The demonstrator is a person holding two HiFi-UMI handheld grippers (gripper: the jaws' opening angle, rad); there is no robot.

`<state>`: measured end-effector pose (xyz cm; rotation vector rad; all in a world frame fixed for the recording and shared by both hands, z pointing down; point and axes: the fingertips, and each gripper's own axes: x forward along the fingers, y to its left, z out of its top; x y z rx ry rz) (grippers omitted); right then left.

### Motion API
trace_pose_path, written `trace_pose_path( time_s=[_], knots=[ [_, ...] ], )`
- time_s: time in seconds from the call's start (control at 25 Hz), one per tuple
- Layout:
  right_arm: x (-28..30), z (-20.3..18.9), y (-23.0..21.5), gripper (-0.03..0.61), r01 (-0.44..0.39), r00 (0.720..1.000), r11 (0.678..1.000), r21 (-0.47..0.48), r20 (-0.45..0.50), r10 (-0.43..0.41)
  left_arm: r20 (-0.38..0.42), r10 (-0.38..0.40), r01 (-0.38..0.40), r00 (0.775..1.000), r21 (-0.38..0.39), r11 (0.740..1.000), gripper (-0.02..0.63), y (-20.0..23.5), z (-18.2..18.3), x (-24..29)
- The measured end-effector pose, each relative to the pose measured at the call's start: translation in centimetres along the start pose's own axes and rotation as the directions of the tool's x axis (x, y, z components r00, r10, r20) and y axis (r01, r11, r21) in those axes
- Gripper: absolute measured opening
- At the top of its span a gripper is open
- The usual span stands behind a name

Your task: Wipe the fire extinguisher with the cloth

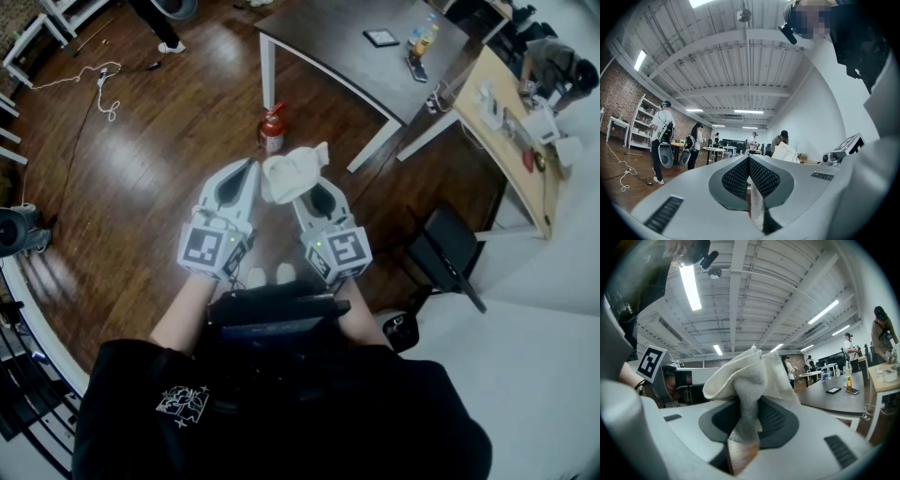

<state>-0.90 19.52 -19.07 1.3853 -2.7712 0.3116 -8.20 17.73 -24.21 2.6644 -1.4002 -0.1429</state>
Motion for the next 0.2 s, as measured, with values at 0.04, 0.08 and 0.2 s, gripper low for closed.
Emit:
trace_pose_path(
  time_s=[0.04, 0.08, 0.2],
  knots=[
    [-0.02, 0.04, 0.06, 0.121, -0.001, 1.0, 1.0, 0.0, 0.0, 0.001, 0.007, 0.001, -0.001, 1.0, 0.003, 1.0, 0.002, 0.02, 0.21, 0.01],
    [-0.03, 0.05, 0.09, 0.121, -0.001, 1.0, 1.0, 0.0, -0.002, 0.001, 0.01, 0.002, -0.002, 1.0, 0.003, 1.0, 0.002, 0.03, 0.35, 0.02],
    [-0.05, -0.04, 0.17, 0.123, 0.0, 1.0, 1.0, -0.001, -0.007, 0.0, 0.013, 0.004, -0.004, 1.0, 0.0, 1.0, 0.002, 0.05, 0.57, -0.08]
  ],
)
